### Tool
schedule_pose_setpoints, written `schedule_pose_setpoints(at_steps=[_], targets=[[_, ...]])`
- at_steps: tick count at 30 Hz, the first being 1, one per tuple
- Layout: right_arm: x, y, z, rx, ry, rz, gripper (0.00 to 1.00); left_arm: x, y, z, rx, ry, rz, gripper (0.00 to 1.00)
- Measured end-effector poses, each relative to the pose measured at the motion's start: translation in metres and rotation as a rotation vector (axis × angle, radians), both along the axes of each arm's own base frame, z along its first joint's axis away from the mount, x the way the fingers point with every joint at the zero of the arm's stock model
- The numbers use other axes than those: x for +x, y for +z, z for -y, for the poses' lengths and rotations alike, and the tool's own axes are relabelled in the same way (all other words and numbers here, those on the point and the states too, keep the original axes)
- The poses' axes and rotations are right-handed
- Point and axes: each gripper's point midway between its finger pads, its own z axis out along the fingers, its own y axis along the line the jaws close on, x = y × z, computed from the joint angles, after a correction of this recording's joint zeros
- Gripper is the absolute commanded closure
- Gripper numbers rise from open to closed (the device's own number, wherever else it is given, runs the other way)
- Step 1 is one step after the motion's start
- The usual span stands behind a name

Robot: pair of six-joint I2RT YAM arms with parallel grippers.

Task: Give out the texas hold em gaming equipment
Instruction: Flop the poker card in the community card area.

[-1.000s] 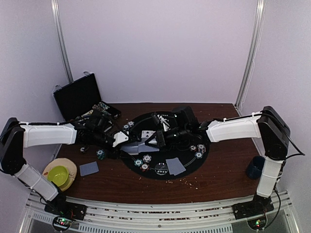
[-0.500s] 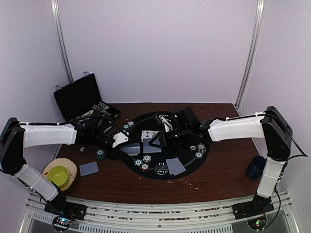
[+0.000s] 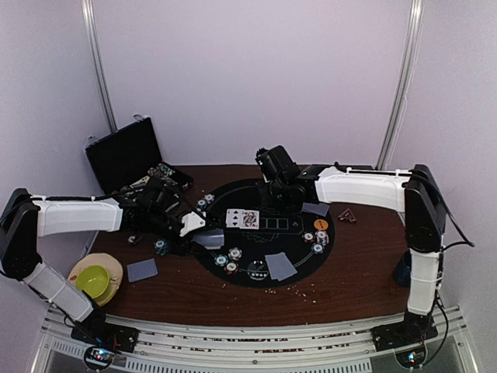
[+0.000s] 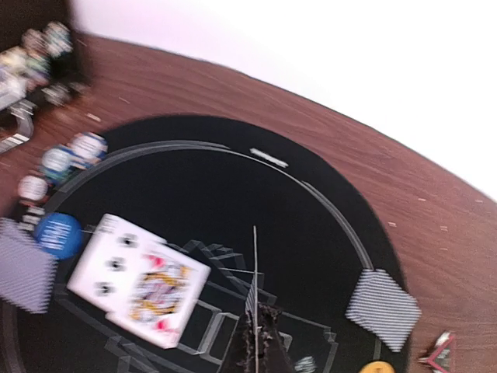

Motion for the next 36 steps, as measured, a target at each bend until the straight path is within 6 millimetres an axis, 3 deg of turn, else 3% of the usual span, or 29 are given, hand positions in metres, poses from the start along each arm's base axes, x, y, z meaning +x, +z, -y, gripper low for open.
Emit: schedule_pose_setpoints(at_steps=[5,11,16,23,30,36], targets=[[0.018,-0.057,0.019,-0.274,-0.098,0.007,1.00,0.000,0.000,0.000,0.000,0.000,0.000,0.47],[0.019,-0.101,0.030,-0.488,-0.121,0.000,1.00,0.000,0.000,0.000,0.000,0.000,0.001,0.47],[0.017,-0.109,0.026,-0.554,-0.100,0.016,1.00,0.000,0.000,0.000,0.000,0.000,0.000,0.47],[0.016,-0.110,0.005,-0.544,-0.054,0.060,1.00,0.000,-0.001,0.000,0.001,0.000,-0.001,0.47],[0.016,-0.135,-0.002,-0.566,-0.021,0.051,1.00,0.000,-0.001,0.000,0.002,0.000,-0.002,0.47],[0.014,-0.141,-0.010,-0.536,0.016,0.040,0.92,0.000,-0.001,0.000,0.002,0.000,-0.002,0.47]])
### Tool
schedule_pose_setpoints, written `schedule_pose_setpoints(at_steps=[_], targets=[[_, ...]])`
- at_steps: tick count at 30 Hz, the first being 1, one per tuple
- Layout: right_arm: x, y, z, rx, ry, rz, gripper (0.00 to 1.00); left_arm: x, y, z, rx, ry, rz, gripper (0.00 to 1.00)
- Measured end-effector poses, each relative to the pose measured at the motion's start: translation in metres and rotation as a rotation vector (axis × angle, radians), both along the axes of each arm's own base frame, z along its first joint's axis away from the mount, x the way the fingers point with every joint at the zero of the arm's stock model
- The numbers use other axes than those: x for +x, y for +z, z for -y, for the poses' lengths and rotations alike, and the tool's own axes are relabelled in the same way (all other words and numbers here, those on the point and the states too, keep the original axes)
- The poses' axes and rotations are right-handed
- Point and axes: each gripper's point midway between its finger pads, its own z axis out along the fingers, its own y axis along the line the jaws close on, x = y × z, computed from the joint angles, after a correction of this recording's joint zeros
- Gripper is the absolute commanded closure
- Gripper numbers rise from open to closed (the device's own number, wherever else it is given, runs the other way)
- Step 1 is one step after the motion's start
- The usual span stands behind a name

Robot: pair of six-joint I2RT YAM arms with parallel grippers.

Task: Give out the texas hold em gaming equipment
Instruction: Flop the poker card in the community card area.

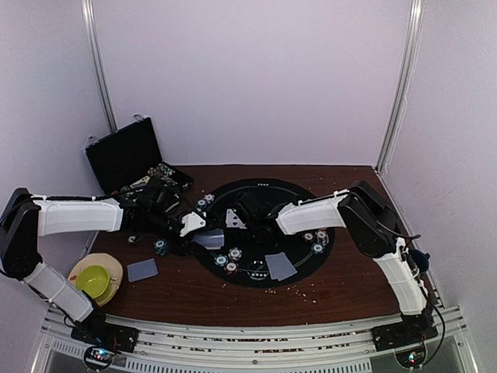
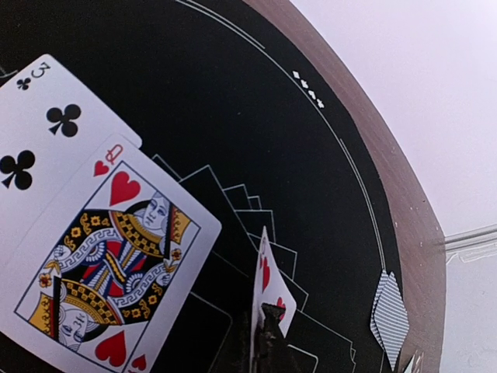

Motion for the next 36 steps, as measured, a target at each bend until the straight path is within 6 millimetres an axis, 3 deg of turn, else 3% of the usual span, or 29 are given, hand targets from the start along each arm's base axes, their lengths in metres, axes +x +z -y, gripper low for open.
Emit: schedule_pose_setpoints(at_steps=[9,15,22,28,36], targets=[[-0.007,-0.011,-0.005,0.007,0.040,-0.028,0.72,0.000,0.000,0.000,0.000,0.000,0.000,0.47],[-0.008,-0.008,-0.004,0.021,0.044,-0.014,0.59,0.000,0.000,0.000,0.000,0.000,0.000,0.47],[-0.014,-0.002,-0.009,0.051,0.075,-0.037,0.51,0.000,0.000,0.000,0.000,0.000,0.000,0.47],[-0.022,0.000,-0.018,0.075,0.116,-0.073,0.36,0.000,0.000,0.000,0.000,0.000,0.000,0.47],[-0.029,0.001,-0.021,0.090,0.130,-0.105,0.33,0.000,0.000,0.000,0.000,0.000,0.000,0.47]])
